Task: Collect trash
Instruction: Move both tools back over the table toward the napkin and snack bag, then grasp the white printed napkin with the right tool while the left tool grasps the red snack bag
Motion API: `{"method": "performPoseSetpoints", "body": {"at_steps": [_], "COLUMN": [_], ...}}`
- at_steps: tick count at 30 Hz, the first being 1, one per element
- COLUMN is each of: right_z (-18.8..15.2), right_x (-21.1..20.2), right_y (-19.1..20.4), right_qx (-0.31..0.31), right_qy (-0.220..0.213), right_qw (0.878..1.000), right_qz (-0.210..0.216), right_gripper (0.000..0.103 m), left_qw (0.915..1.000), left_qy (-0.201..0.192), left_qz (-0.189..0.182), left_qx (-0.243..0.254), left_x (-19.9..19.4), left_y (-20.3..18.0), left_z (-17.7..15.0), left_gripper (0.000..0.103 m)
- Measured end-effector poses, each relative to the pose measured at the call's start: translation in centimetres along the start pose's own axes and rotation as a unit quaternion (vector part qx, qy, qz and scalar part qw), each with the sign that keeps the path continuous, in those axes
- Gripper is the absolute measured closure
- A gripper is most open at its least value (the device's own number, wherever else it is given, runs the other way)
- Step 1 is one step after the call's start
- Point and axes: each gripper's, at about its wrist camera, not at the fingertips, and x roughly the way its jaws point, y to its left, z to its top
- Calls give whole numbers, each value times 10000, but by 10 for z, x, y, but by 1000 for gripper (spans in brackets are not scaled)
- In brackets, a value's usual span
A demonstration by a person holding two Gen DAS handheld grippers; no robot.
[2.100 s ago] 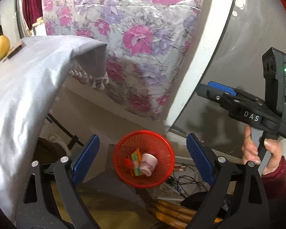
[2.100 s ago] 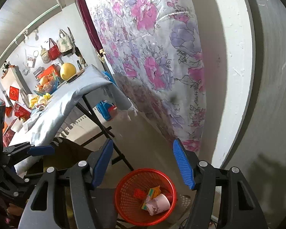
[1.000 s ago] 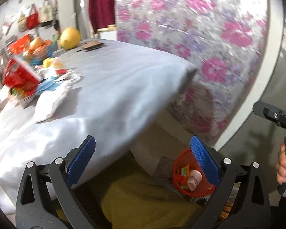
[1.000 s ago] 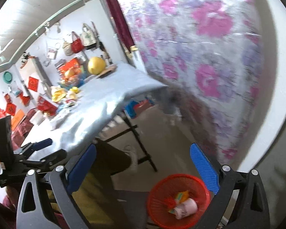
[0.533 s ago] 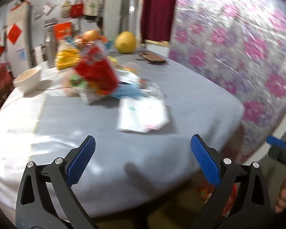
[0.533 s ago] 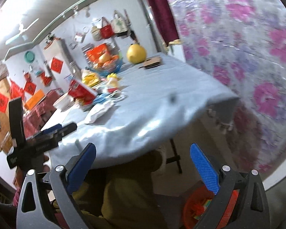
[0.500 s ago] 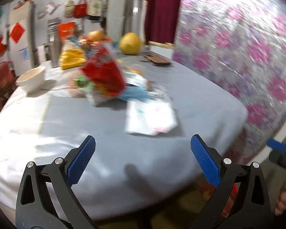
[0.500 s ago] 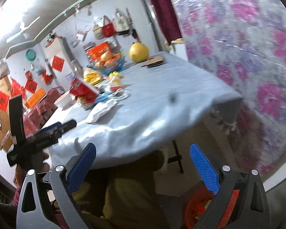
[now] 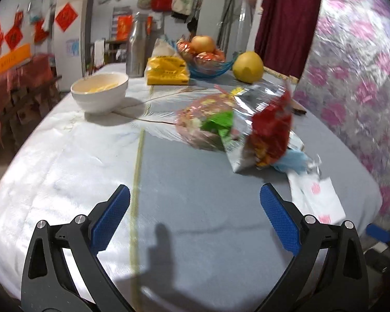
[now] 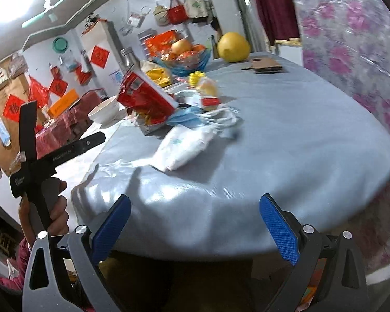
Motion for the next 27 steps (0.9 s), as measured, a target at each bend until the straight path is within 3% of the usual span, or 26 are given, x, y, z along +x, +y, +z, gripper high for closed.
{"method": "performPoseSetpoints", "body": {"at_steps": [7,15,22,25,27], "right_z": [22,36,43,41,37], "right_x": [36,73,94,97,96], "right_y": [15,25,35,39,41], "right_qx": [-109,-216,-358,-561,-682], "right_qy": [139,286,66,-61,-158], "right_qw": [9998,9993,9989,9964,9943], "right_qz": [125,70,-309,-626,-802], "right_gripper": [6,6,6,15,27], "left_qw": [9991,9959,9962,9962,9964], "left_qy": [306,884,852,849,827], "left_qz": [27,72,115,94,31], "left_qx": [-303,-162,-140,-146,-199], "left_x": [24,52,52,53,53], "left_y": [20,27,27,28,29], "left_z": [19,19,17,18,18], "left_gripper": [7,7,7,7,7]}}
